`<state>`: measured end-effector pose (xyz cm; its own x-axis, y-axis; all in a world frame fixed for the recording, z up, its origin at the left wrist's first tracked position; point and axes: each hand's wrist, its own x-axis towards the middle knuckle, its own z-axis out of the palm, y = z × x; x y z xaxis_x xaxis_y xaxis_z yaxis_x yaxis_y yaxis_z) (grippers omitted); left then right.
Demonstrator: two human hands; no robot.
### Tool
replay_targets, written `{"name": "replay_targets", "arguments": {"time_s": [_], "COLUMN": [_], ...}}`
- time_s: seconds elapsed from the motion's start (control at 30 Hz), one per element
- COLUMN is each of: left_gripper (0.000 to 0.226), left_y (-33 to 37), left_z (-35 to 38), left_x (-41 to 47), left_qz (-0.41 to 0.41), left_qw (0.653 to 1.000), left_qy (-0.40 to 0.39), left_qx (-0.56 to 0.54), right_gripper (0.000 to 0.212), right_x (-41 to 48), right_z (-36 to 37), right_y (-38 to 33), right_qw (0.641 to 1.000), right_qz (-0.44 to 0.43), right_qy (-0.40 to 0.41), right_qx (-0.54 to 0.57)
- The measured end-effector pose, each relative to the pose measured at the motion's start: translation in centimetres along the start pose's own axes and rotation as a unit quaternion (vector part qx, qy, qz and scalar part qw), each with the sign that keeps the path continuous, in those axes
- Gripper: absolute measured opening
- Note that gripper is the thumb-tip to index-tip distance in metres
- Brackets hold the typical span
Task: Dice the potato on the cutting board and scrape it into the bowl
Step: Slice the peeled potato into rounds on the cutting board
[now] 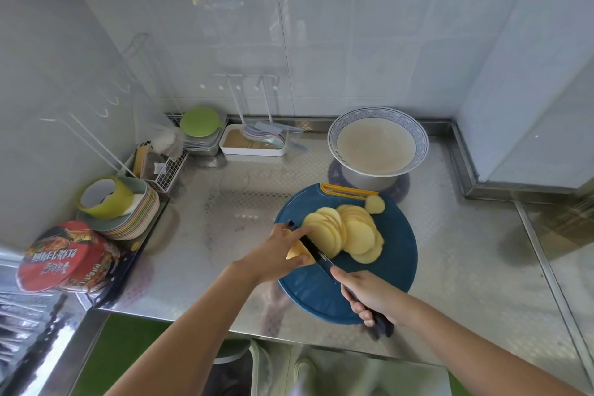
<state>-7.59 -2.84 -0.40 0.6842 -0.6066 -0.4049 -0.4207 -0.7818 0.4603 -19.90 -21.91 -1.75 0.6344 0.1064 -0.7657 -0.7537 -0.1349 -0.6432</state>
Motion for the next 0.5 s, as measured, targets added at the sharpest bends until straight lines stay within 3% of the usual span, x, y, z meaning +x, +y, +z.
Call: {"name": "replay_targets", "arguments": {"time_s": [0.13, 0.23, 0.5], "left_gripper": [0.089, 0.099, 0.058], "left_y": [-0.3, -0.4, -1.5], "left_z": [1.4, 2.6, 2.9], "left_x": [-0.7, -1.0, -0.2], "left_qz": [-0.056, -0.135, -0.213], "left_qw": [0.98, 0.923, 0.805], "left_qy": [0.123, 0.19, 0.193], "left_qx": [-0.144, -0.304, -0.519], "right_gripper": [0.055, 0.056, 0.057], "right_x": [-0.7, -0.8, -1.7], "right_z": [-0.1, 0.3, 2.4], "right_y": [0.0, 0.2, -0.7], "right_qw": [0.999, 0.998, 0.984], "right_qz": [-0.033, -0.039, -0.105], "right_qy": [0.015, 0.031, 0.112], "right_qx": [-0.026, -0.041, -0.085]}}
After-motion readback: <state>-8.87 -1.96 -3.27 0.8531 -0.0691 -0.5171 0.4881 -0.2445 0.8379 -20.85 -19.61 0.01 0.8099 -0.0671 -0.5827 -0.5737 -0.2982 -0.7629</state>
